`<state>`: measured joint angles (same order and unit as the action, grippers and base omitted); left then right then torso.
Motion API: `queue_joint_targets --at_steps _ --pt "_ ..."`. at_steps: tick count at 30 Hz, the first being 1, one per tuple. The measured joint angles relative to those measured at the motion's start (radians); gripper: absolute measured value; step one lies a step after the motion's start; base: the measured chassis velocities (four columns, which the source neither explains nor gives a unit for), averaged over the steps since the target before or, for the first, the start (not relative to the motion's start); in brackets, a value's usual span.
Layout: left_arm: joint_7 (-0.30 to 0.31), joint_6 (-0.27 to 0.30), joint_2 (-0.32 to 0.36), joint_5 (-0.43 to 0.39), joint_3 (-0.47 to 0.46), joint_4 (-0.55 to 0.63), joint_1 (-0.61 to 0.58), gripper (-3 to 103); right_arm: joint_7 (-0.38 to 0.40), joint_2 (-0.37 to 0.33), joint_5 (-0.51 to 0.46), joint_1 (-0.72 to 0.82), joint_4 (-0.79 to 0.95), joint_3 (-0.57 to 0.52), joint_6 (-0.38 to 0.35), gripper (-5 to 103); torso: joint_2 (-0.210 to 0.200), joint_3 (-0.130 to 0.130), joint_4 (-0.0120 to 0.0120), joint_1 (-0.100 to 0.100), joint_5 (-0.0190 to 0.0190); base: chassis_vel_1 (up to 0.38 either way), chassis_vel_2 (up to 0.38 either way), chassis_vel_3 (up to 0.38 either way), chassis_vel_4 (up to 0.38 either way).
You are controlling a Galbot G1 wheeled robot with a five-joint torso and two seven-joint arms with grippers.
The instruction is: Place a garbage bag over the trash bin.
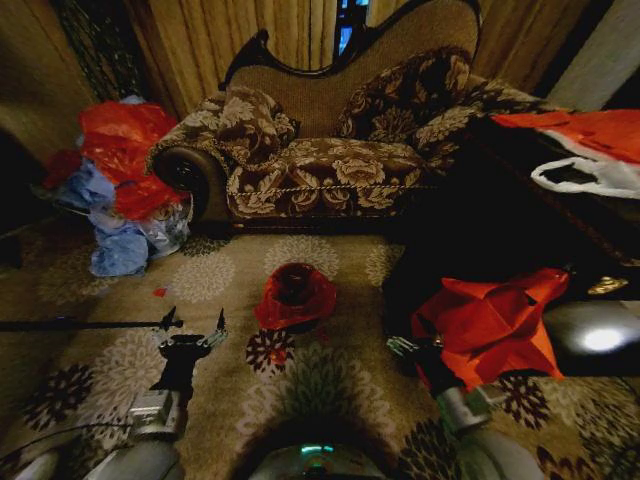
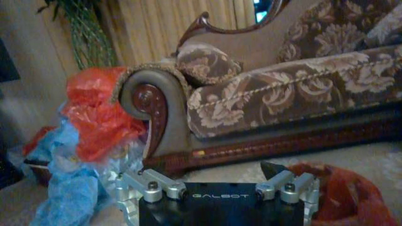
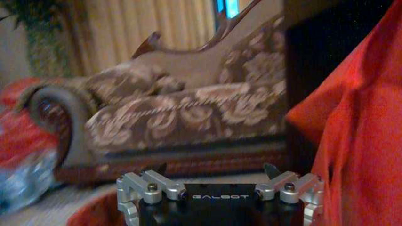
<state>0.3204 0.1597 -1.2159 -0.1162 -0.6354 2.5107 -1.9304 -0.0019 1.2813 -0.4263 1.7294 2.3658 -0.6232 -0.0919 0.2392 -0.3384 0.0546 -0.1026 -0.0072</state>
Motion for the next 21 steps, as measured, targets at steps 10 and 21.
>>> queue_joint_targets --at_steps 10,21 --pt "-0.038 -0.028 0.003 -0.009 0.046 -0.004 -0.021 100 0.165 0.057 0.116 -0.017 0.07 0.083 -0.009 100 0.0 0.0 -0.0001 0.0 0.0 0.0 0.0 0.0 0.0" --pt "-0.071 -0.039 0.023 -0.015 0.067 -0.008 -0.012 100 0.129 0.052 0.087 -0.021 0.046 0.05 -0.004 100 0.0 0.0 -0.0001 0.0 0.0002 0.0 0.0 0.0 0.0"
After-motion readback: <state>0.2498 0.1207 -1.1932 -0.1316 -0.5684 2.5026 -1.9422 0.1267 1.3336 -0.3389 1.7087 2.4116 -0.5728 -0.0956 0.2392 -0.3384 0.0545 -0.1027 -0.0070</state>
